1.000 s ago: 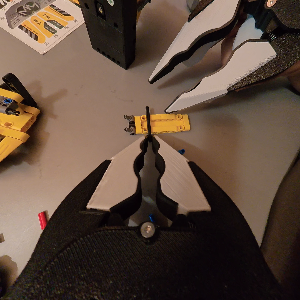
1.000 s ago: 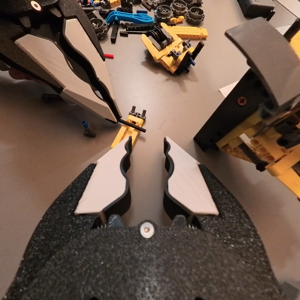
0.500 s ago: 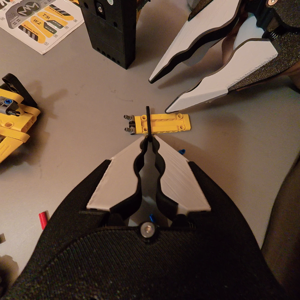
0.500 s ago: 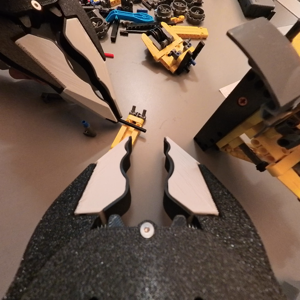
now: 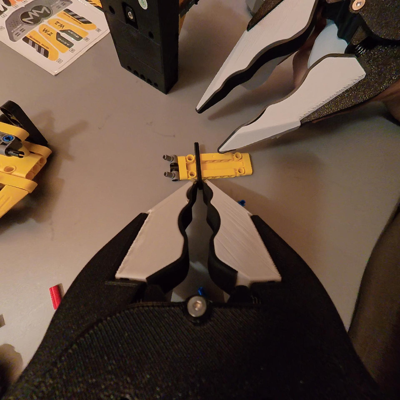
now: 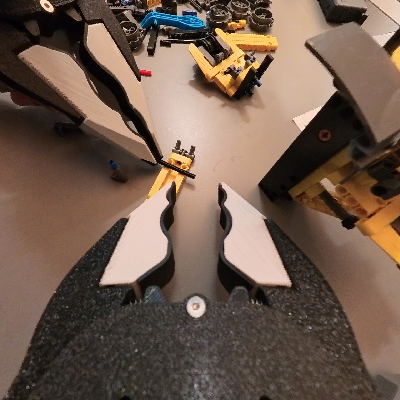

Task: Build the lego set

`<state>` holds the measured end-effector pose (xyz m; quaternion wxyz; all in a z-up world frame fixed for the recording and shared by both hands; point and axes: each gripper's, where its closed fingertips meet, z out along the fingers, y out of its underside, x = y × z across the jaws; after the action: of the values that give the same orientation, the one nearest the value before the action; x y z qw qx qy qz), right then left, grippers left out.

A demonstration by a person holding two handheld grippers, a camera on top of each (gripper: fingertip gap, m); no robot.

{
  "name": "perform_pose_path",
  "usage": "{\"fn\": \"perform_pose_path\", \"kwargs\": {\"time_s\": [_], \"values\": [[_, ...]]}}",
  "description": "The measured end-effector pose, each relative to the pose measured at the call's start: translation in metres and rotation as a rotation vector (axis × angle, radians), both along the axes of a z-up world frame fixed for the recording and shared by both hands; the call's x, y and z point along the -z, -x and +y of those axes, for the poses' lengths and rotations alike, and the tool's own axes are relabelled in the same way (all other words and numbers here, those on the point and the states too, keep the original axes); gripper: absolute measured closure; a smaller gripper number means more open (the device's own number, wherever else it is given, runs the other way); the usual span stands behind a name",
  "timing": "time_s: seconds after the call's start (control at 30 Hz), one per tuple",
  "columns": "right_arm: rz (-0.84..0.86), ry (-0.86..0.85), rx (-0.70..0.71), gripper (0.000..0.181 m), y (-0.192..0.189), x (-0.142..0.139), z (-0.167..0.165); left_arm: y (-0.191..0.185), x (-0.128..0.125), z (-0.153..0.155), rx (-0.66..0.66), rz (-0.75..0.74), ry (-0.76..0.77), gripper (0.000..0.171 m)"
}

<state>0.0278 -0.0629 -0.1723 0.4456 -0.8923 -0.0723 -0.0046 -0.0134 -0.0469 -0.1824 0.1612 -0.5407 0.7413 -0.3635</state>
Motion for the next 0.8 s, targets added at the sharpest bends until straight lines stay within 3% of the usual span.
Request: {"fn": "perform_pose_path", "kwargs": {"time_s": [0.47,0.67,0.8], "values": [[0.0,0.002,0.0,0.142,0.0,0.0,-0.001,0.005,-0.011,0.006,0.001,-0.028,0.032,0.159],[0.001,0.003,0.001,0.142,0.0,0.0,-0.001,0.002,-0.036,0.061,-0.175,-0.139,0.121,0.156],[0.004,0.011,0.005,0.142,-0.001,0.002,-0.001,0.003,-0.033,0.077,-0.212,-0.164,0.146,0.154]]}}
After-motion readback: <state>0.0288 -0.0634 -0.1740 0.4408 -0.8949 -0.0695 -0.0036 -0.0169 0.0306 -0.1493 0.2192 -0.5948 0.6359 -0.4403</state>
